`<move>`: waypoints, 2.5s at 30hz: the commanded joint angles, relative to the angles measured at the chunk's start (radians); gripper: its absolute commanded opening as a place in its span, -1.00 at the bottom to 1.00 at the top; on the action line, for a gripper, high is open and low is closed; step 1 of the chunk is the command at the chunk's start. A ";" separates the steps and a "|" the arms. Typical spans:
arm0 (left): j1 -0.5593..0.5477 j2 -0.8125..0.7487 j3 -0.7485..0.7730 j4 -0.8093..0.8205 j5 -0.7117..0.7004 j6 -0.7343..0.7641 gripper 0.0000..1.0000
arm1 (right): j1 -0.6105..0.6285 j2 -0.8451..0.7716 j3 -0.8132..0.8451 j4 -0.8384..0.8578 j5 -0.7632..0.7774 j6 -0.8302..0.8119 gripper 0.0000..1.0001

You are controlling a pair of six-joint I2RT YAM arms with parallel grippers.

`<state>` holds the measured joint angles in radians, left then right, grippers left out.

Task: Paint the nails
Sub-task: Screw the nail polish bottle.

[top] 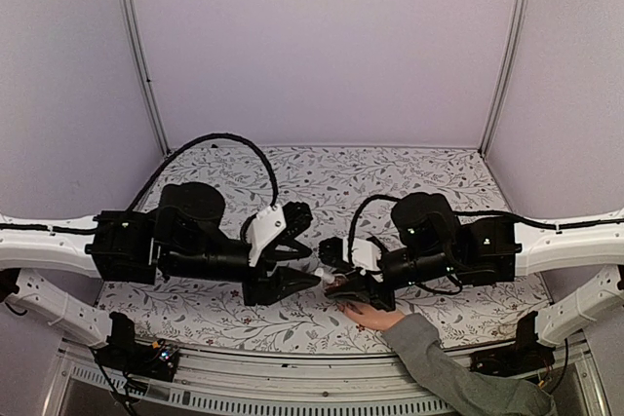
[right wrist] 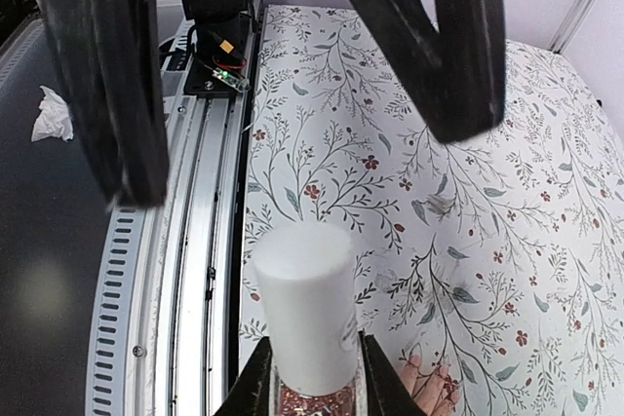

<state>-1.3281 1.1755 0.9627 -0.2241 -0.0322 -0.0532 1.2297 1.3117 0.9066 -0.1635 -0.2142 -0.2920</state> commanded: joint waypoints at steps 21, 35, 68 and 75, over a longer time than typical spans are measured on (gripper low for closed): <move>-0.014 -0.003 -0.208 0.695 -0.159 -0.144 0.03 | -0.053 -0.126 -0.107 0.368 0.047 0.201 -1.00; -0.026 0.076 -0.180 0.788 -0.154 -0.127 -0.07 | -0.063 -0.163 -0.136 0.354 0.037 0.211 -1.00; -0.012 0.114 -0.205 0.749 0.033 -0.072 -1.00 | -0.085 -0.148 -0.032 0.301 -0.171 0.179 -1.00; 0.039 0.098 -0.236 0.740 0.275 -0.011 -0.95 | -0.085 -0.144 -0.005 0.270 -0.373 0.112 -1.00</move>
<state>-1.3186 1.2755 0.7673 0.5625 0.0700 -0.1127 1.1503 1.1809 0.8360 0.0463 -0.4461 -0.1360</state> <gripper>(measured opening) 0.135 0.209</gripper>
